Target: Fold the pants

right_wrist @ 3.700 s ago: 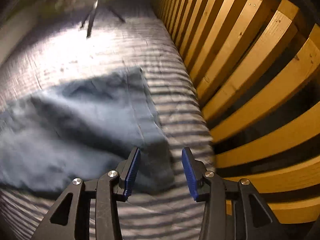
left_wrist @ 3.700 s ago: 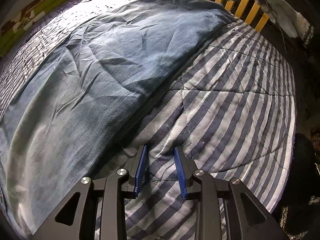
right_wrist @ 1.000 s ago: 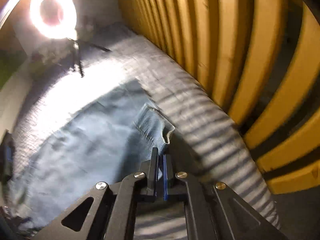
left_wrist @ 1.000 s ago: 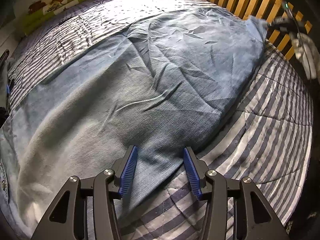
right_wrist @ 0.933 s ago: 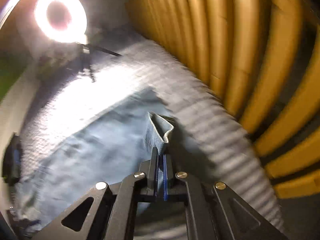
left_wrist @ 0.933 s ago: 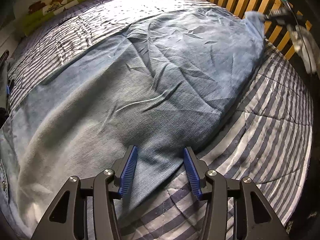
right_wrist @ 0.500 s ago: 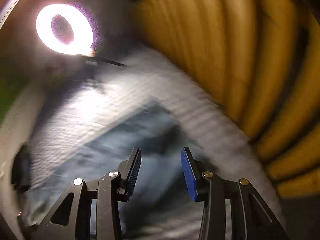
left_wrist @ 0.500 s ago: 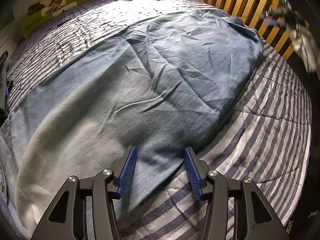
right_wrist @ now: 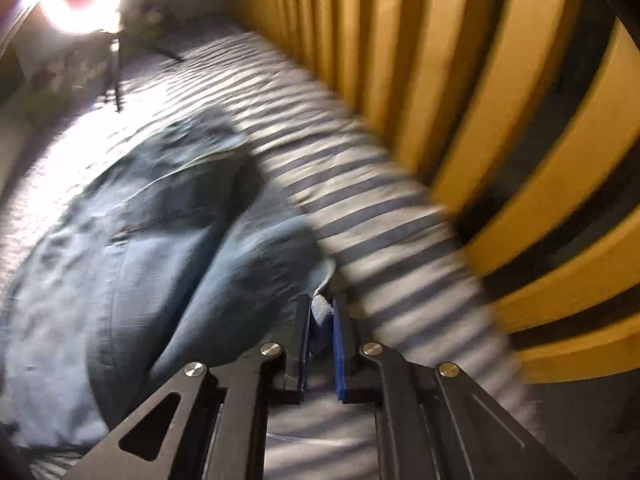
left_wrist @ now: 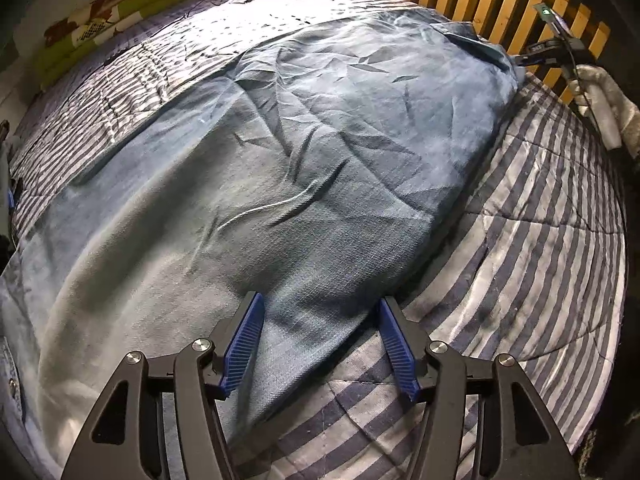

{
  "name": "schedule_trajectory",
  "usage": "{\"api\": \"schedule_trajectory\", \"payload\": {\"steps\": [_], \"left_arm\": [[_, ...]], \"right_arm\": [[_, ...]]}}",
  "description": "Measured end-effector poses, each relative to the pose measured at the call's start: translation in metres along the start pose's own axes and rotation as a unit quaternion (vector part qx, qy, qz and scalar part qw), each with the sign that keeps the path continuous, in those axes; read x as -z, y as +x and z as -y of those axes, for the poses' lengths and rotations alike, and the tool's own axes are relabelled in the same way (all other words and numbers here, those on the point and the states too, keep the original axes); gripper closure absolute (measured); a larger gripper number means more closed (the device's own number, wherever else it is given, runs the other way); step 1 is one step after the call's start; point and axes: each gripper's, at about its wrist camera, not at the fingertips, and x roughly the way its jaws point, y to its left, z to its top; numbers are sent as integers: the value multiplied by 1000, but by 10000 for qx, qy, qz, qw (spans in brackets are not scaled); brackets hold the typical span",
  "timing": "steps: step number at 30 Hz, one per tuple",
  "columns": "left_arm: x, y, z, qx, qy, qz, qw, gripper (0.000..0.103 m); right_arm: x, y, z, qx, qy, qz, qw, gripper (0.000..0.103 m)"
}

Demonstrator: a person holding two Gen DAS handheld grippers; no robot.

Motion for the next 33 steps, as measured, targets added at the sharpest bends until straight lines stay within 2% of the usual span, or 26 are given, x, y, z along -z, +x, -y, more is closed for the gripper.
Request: {"api": "schedule_trajectory", "payload": {"steps": [2,4,5,7,8,11,14,16,18,20,23,25,26,27,30,33], "left_arm": [[0,0,0,-12,-7,8,10000,41],[-1,0,0,-18,-21,-3,10000,41],[-1,0,0,-13,-26,-11,10000,41],[-1,0,0,-12,-35,-19,10000,41],[-1,0,0,-21,-27,-23,10000,41],[-2,1,0,-17,-35,-17,10000,41],[-2,1,0,4,-87,-14,10000,41],[-2,0,-1,30,-110,-19,9999,41],[-2,0,-1,66,-139,-34,9999,41],[-3,0,-1,60,-112,-53,9999,41],[-2,0,1,13,-41,-19,10000,41],[-1,0,1,15,-51,19,10000,40],[0,-1,1,21,-53,41,10000,40],[0,-1,1,27,-52,54,10000,40],[0,-1,1,30,-55,56,10000,40],[0,-1,1,22,-59,59,10000,40]], "right_arm": [[0,1,6,232,19,-155,9996,92],[3,12,-4,529,-292,-552,9966,92],[3,7,-8,640,-363,-397,9965,89],[2,-11,-8,721,-109,28,9973,78],[3,-23,-10,445,17,246,9987,74],[6,-39,-44,-627,-249,358,9971,71],[17,-39,-104,-834,-1019,375,9906,53],[26,-33,-137,-752,-1411,330,9866,53],[32,-20,-151,-74,-1602,384,9863,55],[35,-15,-129,456,-1239,474,9901,55],[44,-17,-61,331,72,285,9990,54],[57,-26,-27,619,565,324,9960,53],[61,-33,-12,876,654,438,9930,51],[64,-40,-3,902,699,531,9920,51],[69,-61,9,377,911,759,9922,51],[63,-72,-15,-82,450,1019,9937,51]]}}
